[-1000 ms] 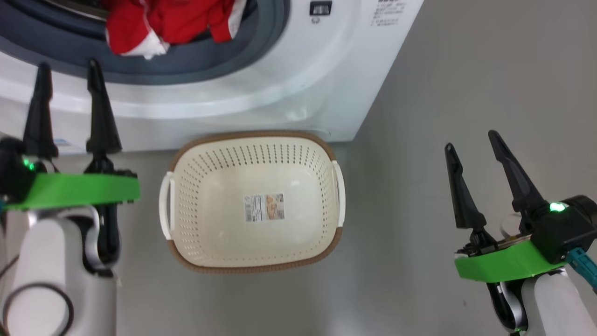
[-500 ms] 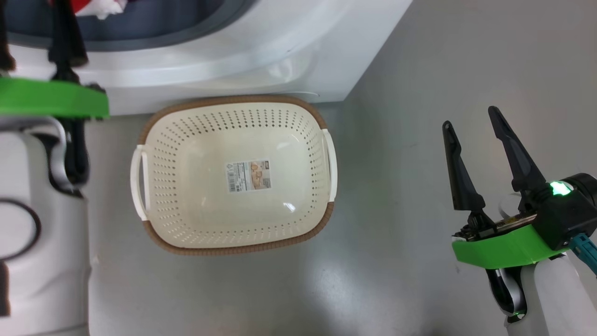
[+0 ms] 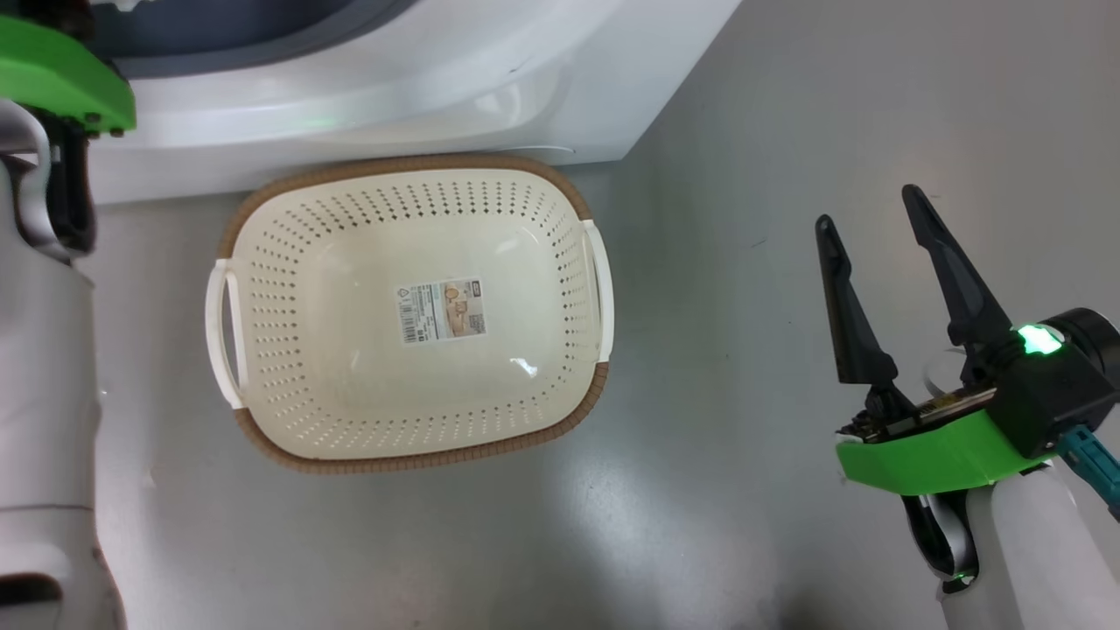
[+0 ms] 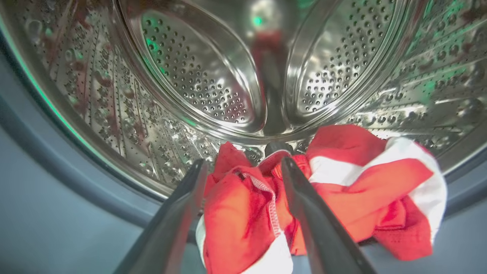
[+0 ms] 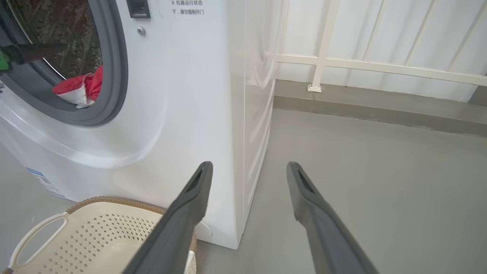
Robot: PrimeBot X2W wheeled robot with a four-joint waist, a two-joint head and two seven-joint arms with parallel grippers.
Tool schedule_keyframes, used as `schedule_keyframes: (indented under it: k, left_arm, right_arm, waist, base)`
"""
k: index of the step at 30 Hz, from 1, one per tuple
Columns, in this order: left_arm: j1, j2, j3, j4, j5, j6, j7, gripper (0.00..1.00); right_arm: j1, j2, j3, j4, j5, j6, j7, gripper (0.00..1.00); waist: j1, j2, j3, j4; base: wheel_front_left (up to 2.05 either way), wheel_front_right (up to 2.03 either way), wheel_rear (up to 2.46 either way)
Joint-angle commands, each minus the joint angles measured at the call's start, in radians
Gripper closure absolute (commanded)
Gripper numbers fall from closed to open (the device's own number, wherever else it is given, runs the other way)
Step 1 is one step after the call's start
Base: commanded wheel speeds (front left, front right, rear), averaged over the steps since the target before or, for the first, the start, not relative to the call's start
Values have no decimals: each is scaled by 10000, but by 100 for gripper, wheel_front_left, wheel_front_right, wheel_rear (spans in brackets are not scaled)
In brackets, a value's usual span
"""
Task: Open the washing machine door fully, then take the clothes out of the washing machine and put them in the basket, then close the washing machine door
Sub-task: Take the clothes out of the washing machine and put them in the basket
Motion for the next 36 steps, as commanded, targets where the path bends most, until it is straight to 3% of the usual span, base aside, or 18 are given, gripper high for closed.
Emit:
schedule_keyframes:
  k: [1,13,22,27,28,33,36]
  left_arm:
    - [-277,573,-6,150,187,110,197,0]
    - [-1483,1160,-542,2286,585,332,1736,0]
    - [-1864,1536,-800,3101,800,816,2588,0]
    - [-1968,1569,-948,3302,836,863,2757,0]
    - [-1972,1543,-988,3330,800,771,2745,100]
    - [-1989,1485,-992,3273,682,699,2487,100]
    - [-1959,1382,-948,3210,491,443,2268,100]
  right_arm:
    - [-51,-22,300,-182,-69,62,-63,0]
    - [-352,-22,910,-89,77,62,-63,0]
    - [-488,-22,1189,-40,433,62,-63,0]
    - [-540,-22,1222,-26,505,62,-63,0]
    - [-552,-22,1191,-29,513,62,-63,0]
    - [-569,-22,1117,-32,498,62,-63,0]
    - [-570,-22,1043,-32,474,62,-63,0]
  waist:
    - [0,0,45,-69]
    - [0,0,283,-520]
    - [0,0,450,-901]
    - [0,0,498,-979]
    - [0,0,497,-972]
    - [0,0,492,-914]
    - [0,0,467,-851]
  base:
    - [0,0,0]
    - [0,0,0]
    - [0,0,0]
    - [0,0,0]
    - [0,0,0]
    - [0,0,0]
    - [0,0,0]
